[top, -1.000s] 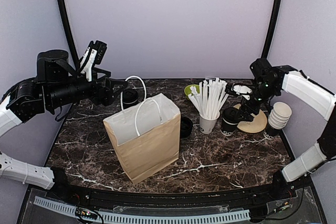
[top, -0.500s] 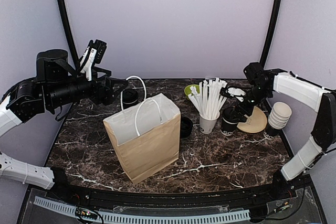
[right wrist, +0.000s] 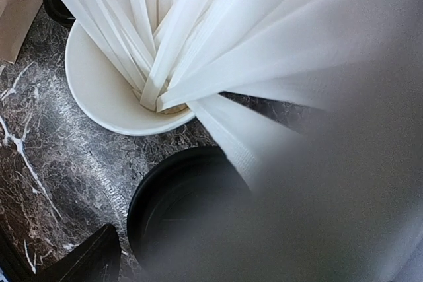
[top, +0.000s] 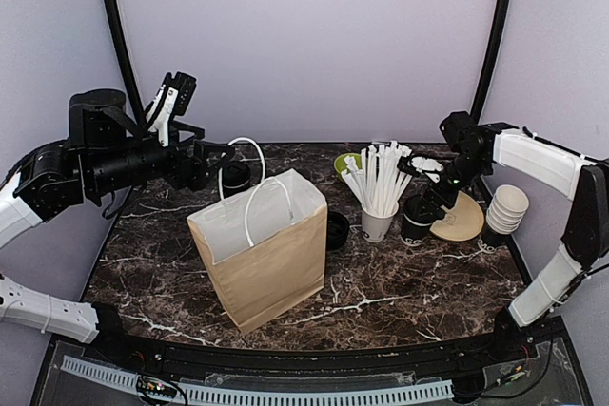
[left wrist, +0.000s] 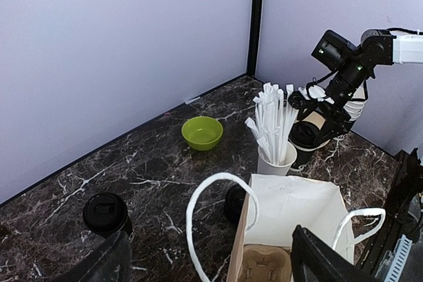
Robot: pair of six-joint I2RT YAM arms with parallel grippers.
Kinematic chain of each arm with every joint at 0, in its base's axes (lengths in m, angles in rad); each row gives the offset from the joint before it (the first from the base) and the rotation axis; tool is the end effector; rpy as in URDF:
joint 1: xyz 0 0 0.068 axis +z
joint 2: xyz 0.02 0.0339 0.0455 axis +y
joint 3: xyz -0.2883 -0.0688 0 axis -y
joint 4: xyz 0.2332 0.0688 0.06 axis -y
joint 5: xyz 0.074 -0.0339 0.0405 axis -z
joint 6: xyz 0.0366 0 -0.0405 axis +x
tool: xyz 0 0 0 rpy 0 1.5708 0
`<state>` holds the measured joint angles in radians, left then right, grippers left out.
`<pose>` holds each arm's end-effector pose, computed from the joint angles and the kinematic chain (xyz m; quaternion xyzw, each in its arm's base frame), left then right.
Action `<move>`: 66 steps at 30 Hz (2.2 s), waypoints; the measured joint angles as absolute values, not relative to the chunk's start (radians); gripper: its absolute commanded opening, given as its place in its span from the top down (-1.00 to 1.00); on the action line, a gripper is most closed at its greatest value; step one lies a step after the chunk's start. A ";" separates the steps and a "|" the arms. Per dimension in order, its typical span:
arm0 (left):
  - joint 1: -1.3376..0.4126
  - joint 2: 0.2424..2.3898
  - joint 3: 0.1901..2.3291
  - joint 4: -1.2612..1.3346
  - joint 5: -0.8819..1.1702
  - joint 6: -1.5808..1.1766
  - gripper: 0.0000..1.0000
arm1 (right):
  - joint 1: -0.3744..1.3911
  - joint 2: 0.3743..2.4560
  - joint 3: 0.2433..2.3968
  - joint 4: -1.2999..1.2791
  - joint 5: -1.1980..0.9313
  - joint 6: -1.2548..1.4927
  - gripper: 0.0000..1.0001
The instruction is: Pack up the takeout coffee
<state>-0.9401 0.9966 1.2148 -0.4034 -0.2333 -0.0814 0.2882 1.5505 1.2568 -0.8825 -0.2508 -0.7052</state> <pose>0.1164 -0.1451 0.4444 0.2505 0.7258 -0.2320 0.5972 0.2820 0.0931 0.2906 -0.4852 0.8437 0.0797 0.2157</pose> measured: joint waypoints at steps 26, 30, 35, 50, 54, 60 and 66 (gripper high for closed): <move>-0.940 0.972 1.188 -0.390 -0.216 -0.082 -0.70 | 0.288 1.562 1.253 -0.883 -0.238 -0.658 -0.44; -0.940 0.972 1.188 -0.389 -0.216 -0.082 -0.70 | 0.288 1.550 1.252 -0.895 -0.239 -0.653 -0.43; -0.940 0.972 1.188 -0.385 -0.217 -0.081 -0.70 | 0.296 1.466 1.244 -0.919 -0.242 -0.653 -0.43; -0.940 1.005 1.188 -0.355 -0.216 -0.063 -0.70 | 0.470 1.309 1.089 -0.967 -0.284 -0.649 -0.46; -0.940 1.019 1.188 -0.353 -0.208 -0.064 -0.70 | 0.500 1.311 1.073 -0.965 -0.282 -0.643 -0.50; -0.940 1.021 1.188 -0.352 -0.201 -0.064 -0.70 | 0.521 1.333 1.068 -0.976 -0.281 -0.627 -0.81; -0.940 1.021 1.188 -0.352 -0.197 -0.064 -0.70 | 0.525 1.376 1.150 -1.065 -0.284 -0.646 -0.91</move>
<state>-0.9398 1.0214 1.1885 -0.3519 -0.1974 -0.0635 0.5251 1.3762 1.1503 -1.0649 -0.2836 -0.6464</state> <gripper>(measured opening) 0.851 0.981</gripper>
